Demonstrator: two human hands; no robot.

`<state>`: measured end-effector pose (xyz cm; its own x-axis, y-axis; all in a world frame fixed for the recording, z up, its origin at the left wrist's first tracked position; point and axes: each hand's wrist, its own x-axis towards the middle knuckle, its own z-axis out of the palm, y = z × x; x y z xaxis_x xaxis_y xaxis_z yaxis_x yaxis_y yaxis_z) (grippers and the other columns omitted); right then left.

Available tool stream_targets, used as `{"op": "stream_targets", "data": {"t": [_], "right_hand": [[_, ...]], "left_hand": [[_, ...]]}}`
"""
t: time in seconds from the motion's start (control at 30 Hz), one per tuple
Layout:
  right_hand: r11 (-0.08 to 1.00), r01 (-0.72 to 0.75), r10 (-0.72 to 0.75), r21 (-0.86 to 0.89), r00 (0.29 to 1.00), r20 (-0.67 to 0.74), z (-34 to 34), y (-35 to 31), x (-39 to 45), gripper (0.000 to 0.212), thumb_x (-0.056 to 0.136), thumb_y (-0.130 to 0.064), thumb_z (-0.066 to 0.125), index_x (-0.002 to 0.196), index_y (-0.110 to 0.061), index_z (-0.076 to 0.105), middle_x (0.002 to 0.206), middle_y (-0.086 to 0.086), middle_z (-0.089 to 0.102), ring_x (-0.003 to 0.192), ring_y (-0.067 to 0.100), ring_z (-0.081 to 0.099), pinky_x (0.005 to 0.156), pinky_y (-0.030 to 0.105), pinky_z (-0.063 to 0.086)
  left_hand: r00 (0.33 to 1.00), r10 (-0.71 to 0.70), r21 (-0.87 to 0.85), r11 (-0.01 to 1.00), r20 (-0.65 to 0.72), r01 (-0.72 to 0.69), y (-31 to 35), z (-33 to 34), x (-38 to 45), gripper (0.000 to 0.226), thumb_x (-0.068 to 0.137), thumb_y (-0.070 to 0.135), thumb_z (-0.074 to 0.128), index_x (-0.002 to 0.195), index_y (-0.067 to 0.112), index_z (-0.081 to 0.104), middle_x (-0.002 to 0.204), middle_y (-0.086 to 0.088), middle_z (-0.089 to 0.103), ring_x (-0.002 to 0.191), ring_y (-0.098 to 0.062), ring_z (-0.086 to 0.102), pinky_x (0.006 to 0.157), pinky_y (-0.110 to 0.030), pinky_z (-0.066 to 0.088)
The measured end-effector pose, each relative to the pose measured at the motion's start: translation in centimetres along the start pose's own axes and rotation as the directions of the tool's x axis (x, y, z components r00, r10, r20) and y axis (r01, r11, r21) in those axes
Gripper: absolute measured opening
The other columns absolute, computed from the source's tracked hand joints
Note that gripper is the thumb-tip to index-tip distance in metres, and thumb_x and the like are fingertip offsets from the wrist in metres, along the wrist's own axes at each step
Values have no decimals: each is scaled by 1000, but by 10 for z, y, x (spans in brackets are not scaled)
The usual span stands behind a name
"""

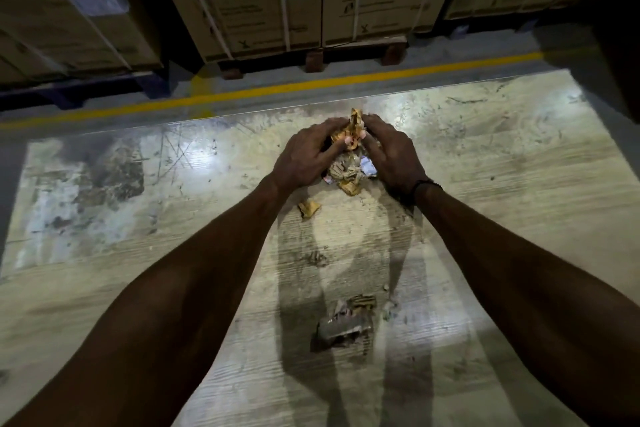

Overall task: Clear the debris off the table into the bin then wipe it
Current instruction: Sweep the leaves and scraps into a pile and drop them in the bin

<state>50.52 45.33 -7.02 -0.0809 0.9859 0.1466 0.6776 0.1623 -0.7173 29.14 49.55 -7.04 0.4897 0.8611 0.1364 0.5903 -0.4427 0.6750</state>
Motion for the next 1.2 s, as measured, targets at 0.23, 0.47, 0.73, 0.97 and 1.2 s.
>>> {"op": "stream_targets", "data": {"t": [0.23,0.47,0.73,0.97,1.2], "right_hand": [[996,-57,58,-64,998,10,11,-25,-59,47,109,-37,44,153,-21,52,155,5,55,145,23,49,114,39,45],[997,-78,78,-18,997,6,18,-58,-125,47,111,-36,43,155,-22,50,157,3,52,150,20,42,119,37,40],[995,-96,96,-14,995,-1,28,-79,-188,46,112,-32,45,157,-23,47,159,5,50,152,21,39,120,39,40],[997,-66,66,51,998,-10,25,-83,-231,48,110,-34,46,155,-17,48,157,6,52,145,24,50,115,47,44],[987,22,-23,159,1000,2,17,-87,-251,55,109,-25,53,161,-16,36,168,2,36,155,14,33,125,35,33]], "left_hand": [[1000,5,-23,1000,-9,-5,21,3,-60,47,106,46,56,149,25,57,141,-1,66,116,-20,67,94,-38,55],[999,18,-34,999,27,-17,38,3,-123,47,107,45,56,150,27,54,135,1,68,109,-16,65,87,-29,50],[996,68,-1,998,65,-69,56,2,-182,47,107,44,55,151,26,51,136,-1,66,107,-18,65,83,-23,40],[998,29,-41,999,49,-27,75,6,-231,49,107,42,52,152,24,48,150,-1,57,130,-20,57,101,-34,48],[1000,1,-83,997,14,0,92,14,-269,63,104,46,57,159,20,40,163,0,43,149,-17,41,121,-37,35]]}}
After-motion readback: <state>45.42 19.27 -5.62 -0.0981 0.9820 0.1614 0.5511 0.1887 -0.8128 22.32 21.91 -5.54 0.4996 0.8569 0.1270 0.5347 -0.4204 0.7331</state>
